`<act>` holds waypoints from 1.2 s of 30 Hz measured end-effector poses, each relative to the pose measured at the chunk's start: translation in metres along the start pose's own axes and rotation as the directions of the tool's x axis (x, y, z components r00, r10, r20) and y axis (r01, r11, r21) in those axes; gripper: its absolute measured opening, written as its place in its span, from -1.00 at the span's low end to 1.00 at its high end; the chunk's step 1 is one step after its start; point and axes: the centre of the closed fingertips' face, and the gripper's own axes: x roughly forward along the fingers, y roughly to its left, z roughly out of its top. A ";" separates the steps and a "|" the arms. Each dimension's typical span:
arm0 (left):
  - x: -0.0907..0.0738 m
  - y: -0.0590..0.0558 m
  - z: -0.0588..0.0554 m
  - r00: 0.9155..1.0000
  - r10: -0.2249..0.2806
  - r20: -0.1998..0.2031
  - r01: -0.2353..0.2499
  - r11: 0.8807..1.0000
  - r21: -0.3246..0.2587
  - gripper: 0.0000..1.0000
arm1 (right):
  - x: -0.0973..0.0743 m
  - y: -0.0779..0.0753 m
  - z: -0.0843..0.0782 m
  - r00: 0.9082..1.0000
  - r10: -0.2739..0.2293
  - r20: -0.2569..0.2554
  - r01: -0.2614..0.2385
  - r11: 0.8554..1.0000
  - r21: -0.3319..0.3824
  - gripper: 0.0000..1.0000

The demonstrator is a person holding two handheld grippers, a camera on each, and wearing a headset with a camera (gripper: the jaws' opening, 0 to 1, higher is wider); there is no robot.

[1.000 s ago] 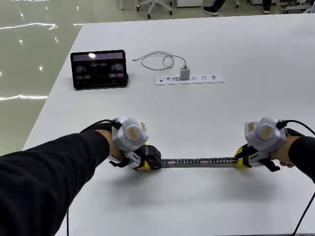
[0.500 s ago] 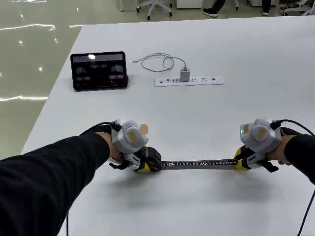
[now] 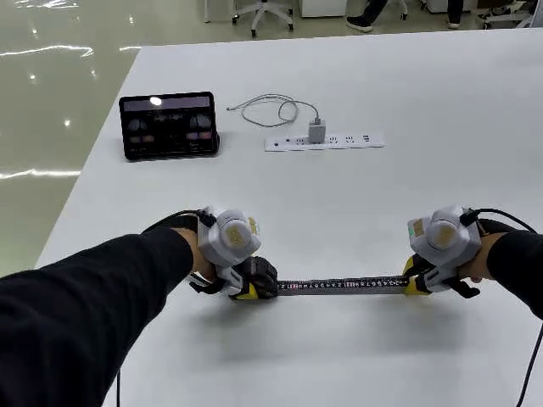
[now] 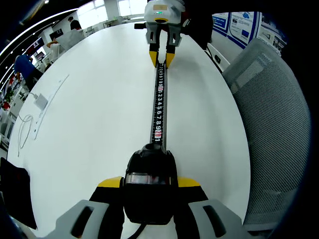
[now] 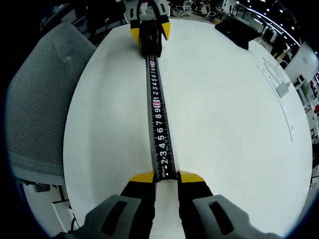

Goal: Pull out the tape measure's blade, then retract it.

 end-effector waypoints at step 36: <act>-0.012 -0.003 -0.021 0.999 0.020 -0.043 -0.026 0.988 -0.151 0.43 | -0.003 0.006 -0.002 0.999 -0.041 0.011 0.039 0.992 0.124 0.05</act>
